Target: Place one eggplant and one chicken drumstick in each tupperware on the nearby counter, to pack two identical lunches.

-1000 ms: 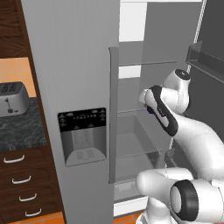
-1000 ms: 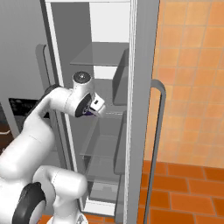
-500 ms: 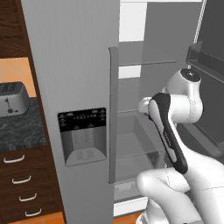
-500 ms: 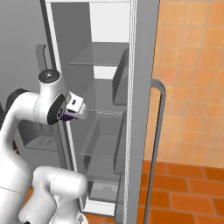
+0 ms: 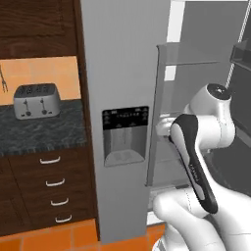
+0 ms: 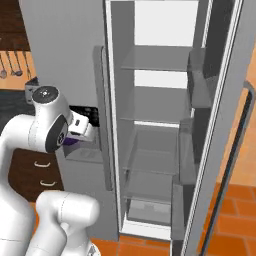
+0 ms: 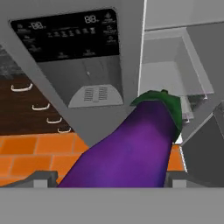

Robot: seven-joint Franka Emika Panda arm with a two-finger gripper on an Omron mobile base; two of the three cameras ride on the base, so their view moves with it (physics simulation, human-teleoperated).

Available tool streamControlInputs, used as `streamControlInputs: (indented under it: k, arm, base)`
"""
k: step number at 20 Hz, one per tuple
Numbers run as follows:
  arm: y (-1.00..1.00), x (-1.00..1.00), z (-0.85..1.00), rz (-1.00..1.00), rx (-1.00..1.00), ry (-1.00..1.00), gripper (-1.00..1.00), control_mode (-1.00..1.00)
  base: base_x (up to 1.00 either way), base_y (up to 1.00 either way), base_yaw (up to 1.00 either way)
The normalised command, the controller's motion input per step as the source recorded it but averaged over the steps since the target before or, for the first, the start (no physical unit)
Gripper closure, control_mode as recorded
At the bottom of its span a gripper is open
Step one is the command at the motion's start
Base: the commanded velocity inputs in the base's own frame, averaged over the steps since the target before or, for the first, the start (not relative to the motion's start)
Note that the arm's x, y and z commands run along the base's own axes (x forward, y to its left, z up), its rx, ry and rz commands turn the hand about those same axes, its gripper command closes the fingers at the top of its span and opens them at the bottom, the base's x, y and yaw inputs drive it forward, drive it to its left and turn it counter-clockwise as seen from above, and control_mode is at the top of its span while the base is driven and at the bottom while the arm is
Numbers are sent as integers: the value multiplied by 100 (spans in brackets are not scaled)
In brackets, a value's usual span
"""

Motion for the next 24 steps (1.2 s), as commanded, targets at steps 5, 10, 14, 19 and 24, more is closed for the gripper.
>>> streamControlInputs:
  k: [5, 10, 14, 19, 24]
  arm:
    - [0, 0, 0, 0, 0, 0, 100, 100]
    - [0, 0, 0, 0, 0, 0, 100, 100]
    - [0, 0, 0, 0, 0, 0, 100, 100]
    - [0, 0, 0, 0, 0, 0, 100, 100]
    - [0, 0, 0, 0, 0, 0, 100, 100]
  base:
    - [29, 100, 2]
    - [40, 100, 0]
    - [50, 100, 0]
    - [35, 100, 0]
    - [0, 100, 0]
